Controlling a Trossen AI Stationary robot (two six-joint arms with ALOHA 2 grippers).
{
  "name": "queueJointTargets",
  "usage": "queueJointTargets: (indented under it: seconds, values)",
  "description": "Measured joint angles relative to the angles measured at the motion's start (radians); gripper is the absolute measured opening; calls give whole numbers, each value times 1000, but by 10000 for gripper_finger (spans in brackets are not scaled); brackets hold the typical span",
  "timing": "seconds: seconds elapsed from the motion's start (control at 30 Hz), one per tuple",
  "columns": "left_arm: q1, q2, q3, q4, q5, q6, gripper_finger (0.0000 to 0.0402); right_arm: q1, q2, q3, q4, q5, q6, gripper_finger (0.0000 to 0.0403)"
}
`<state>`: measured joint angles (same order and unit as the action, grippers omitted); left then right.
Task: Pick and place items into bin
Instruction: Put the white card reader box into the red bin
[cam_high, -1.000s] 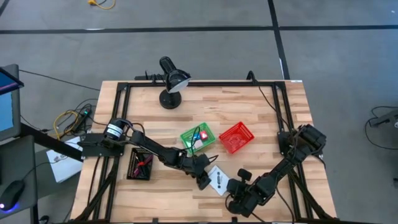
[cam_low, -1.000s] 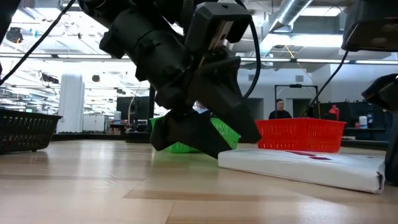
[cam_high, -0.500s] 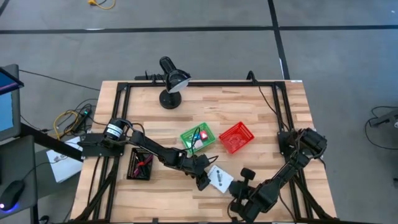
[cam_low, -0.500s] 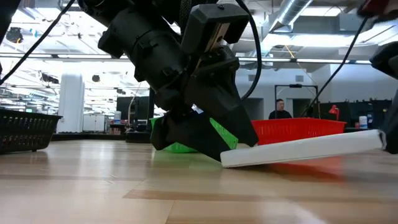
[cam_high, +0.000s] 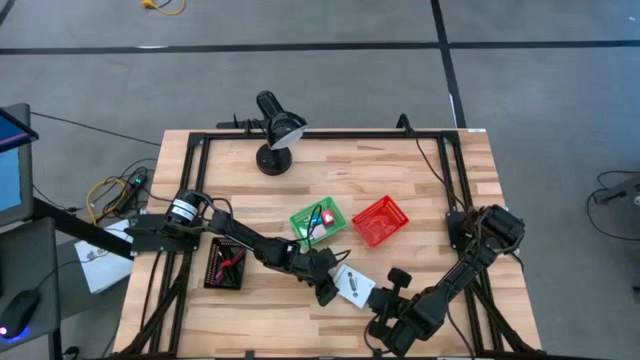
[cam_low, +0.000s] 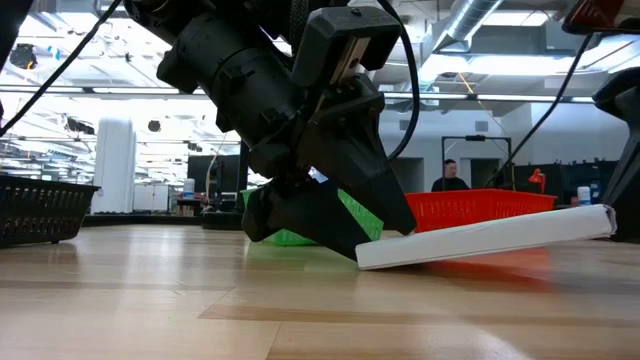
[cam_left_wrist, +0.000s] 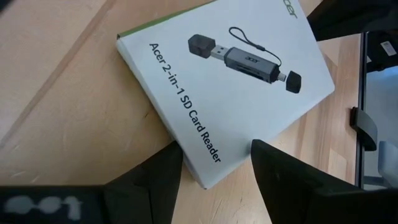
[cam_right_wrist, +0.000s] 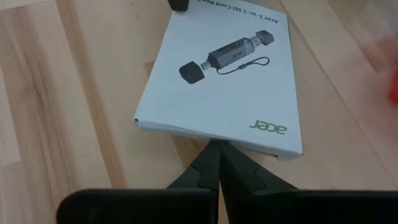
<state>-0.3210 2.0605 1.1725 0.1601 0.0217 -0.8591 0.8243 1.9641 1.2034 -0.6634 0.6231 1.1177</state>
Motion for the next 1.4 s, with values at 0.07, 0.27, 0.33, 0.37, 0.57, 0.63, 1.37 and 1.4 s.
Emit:
queueJointTargets:
  seconds: [0.07, 0.27, 0.33, 0.37, 0.57, 0.63, 1.37, 1.4]
  values:
    - [0, 0, 0, 1, -1, 0, 183, -3, 0, 0, 9, 0, 0, 1]
    - [0, 1, -1, 6, -1, 0, 183, -6, -1, 0, 56, 1, -50, 4]
    - [0, 1, -1, 7, -2, 0, 183, -6, -1, 1, 79, -1, -110, 11]
    - [1, 1, -1, 8, -4, 0, 183, -6, -1, 2, 87, -2, -136, 16]
    - [1, 1, -1, 8, -8, 0, 183, -7, -2, 2, 91, 0, -236, 59]
    - [1, 1, -1, 9, -8, 0, 183, -7, 0, 2, 92, 0, -277, 73]
    - [3, 2, -2, 8, 42, -7, 183, -13, 4, 2, 144, 123, -498, 109]
    - [3, 2, -2, 8, 43, -7, 183, -13, 4, 2, 149, 136, -511, 109]
